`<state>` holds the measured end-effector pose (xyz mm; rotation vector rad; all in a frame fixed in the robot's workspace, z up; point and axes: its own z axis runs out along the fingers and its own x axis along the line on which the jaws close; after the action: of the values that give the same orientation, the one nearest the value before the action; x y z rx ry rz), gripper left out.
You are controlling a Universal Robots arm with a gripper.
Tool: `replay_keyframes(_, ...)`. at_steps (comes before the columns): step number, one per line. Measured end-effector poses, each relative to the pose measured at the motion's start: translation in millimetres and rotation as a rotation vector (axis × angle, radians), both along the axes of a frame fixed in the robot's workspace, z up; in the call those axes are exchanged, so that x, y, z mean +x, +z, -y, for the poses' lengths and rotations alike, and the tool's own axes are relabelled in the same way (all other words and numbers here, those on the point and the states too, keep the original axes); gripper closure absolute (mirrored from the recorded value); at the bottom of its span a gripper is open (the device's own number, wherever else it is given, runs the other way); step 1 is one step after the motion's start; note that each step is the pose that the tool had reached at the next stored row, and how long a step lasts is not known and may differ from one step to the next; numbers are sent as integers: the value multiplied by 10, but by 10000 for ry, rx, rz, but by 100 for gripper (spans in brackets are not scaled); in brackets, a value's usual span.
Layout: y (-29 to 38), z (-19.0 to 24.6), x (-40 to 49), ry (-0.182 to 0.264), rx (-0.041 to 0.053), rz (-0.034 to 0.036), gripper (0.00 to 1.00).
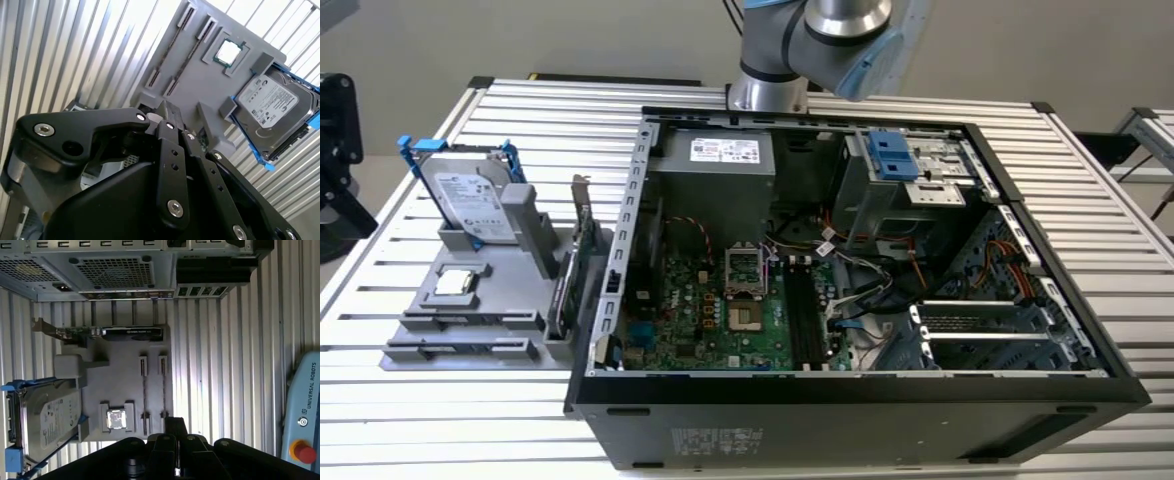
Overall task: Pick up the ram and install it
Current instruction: 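Pick up the ram and move it above insertion slot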
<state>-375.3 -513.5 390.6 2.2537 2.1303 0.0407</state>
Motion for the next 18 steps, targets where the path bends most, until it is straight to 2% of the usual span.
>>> replay_keyframes(18, 0, 0, -1, -785, 0, 0, 100)
